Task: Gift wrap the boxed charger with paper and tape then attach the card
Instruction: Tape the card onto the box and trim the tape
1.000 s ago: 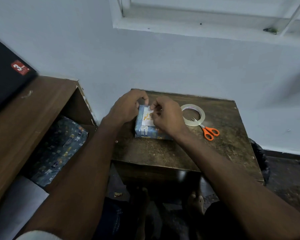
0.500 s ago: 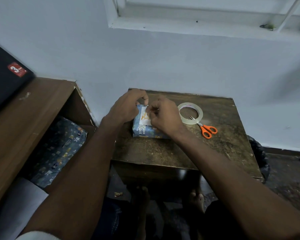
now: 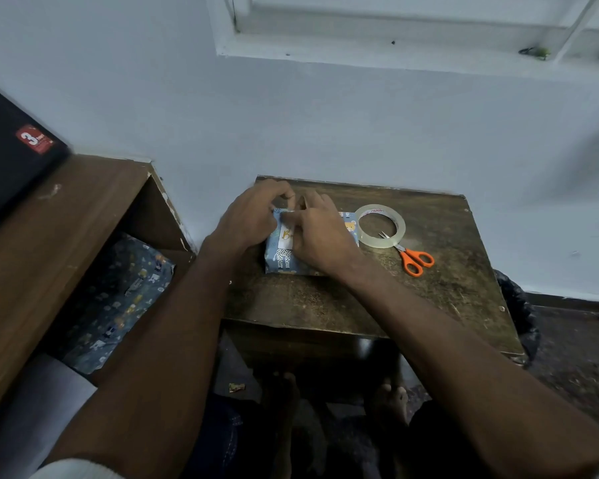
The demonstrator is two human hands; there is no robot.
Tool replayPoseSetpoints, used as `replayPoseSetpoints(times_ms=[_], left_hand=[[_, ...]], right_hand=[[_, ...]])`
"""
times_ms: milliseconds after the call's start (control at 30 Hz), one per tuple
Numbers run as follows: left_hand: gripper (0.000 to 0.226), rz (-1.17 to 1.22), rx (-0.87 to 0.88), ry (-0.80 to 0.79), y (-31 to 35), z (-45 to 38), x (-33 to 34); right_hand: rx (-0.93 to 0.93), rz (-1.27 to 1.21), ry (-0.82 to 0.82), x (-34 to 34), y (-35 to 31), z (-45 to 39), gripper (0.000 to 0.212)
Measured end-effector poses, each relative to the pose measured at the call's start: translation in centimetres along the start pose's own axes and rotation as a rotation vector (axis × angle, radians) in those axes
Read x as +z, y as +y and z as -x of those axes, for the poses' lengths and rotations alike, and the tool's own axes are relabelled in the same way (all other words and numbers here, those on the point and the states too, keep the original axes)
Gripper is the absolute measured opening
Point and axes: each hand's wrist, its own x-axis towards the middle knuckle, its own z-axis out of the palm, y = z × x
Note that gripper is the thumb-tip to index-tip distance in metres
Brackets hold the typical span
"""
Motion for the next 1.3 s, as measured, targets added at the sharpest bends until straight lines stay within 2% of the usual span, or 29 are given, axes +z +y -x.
replayPoseSetpoints(times_ms=[133, 167, 233, 300, 500, 600, 767, 867, 967, 1033, 1100, 1200, 1300], left_hand=[[0.065, 0.107, -0.142, 0.025, 0.5, 0.3, 0.0], [0.063, 0.203, -0.221, 0.039, 0.7, 0.3, 0.0], [0.042, 0.4, -0.33, 0.036, 0.8, 0.1, 0.1], [0.028, 0.481, -0.325, -0.03, 0.7, 0.3, 0.0], [0.026, 0.743, -0.406, -0.102, -0.4, 1.1, -0.2], [0.028, 0.754, -0.412, -0.125, -0.3, 1.2, -0.5], [0.036, 0.767, -0.477, -0.15, 1.0, 1.2, -1.2], [0.038, 0.698, -0.516, -0.08, 2.7, 0.5, -0.8], [0.034, 0.397, -0.422, 0.11, 3.8, -0.1, 0.7], [0.035, 0.232, -0.326, 0.188, 4.8, 0.0, 1.5], [0.035, 0.108, -0.201, 0.227, 6.3, -0.1, 2.0], [0.031, 0.094, -0.052, 0.196, 8.8, -0.4, 2.9], [0.032, 0.167, 0.004, 0.12, 10.2, -1.0, 4.4]], right_hand=[[0.023, -0.017, -0.037, 0.0, 0.2, -0.4, 0.036], [0.035, -0.033, -0.044, 0.0, 0.2, -0.4, 0.037], [0.056, -0.047, -0.061, -0.4, 0.1, -0.5, 0.04], [0.088, -0.057, -0.087, -0.7, 0.1, -0.6, 0.041], [0.125, -0.149, -0.127, -1.4, 0.1, -0.7, 0.05], [0.136, -0.098, -0.141, -1.0, -0.3, -0.9, 0.044], [0.256, -0.005, -0.148, -0.4, -0.3, -1.4, 0.042], [0.298, -0.081, -0.153, -0.8, 0.0, -1.7, 0.043], [0.361, -0.289, -0.005, -2.8, 1.6, -1.5, 0.048], [0.418, -0.361, 0.018, -5.0, 3.4, -0.9, 0.044], [0.425, -0.283, -0.053, -6.8, 5.6, 0.1, 0.035], [0.421, -0.059, -0.18, -8.3, 8.4, 1.9, 0.022], [0.44, 0.073, -0.278, -8.8, 10.2, 3.6, 0.034]])
